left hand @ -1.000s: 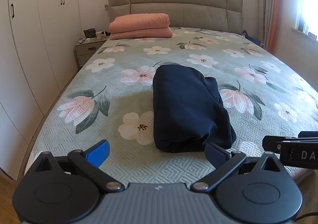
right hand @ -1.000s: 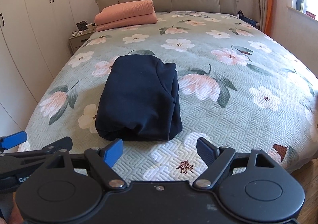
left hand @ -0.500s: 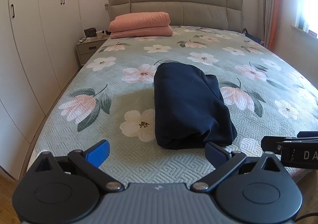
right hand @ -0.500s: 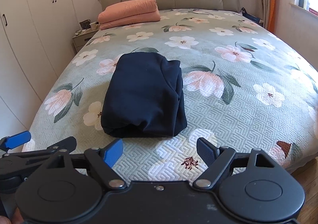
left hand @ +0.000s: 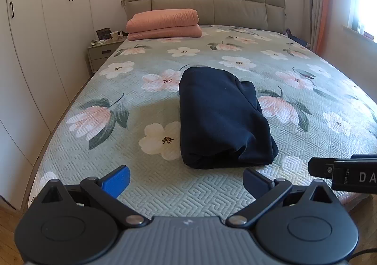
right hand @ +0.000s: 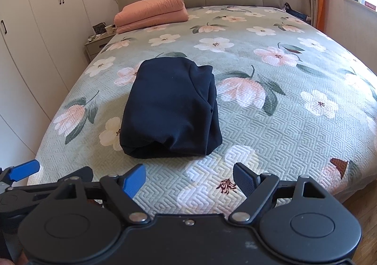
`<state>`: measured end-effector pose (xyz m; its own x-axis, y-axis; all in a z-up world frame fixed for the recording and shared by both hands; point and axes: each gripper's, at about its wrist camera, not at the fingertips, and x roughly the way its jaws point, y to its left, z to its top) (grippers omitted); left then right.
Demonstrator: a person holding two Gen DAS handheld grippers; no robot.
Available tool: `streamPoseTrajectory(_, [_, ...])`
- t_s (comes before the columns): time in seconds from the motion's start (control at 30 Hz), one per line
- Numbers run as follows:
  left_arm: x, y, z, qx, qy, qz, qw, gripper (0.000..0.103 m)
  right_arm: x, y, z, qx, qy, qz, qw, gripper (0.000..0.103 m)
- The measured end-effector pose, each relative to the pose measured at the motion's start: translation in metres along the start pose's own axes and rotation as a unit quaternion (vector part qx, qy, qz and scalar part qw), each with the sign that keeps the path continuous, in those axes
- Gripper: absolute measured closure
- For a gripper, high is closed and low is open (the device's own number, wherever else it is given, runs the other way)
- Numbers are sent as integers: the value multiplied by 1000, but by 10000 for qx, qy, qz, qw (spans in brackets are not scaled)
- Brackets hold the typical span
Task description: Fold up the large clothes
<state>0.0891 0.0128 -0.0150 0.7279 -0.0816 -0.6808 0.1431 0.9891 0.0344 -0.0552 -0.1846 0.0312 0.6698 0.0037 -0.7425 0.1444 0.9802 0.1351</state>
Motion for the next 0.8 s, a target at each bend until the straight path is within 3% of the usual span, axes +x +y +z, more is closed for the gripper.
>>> streamPoseTrajectory(0.8, [-5, -1, -4, 134, -173, 142, 9997, 0, -2, 2, -4, -85, 8, 27, 10000, 7])
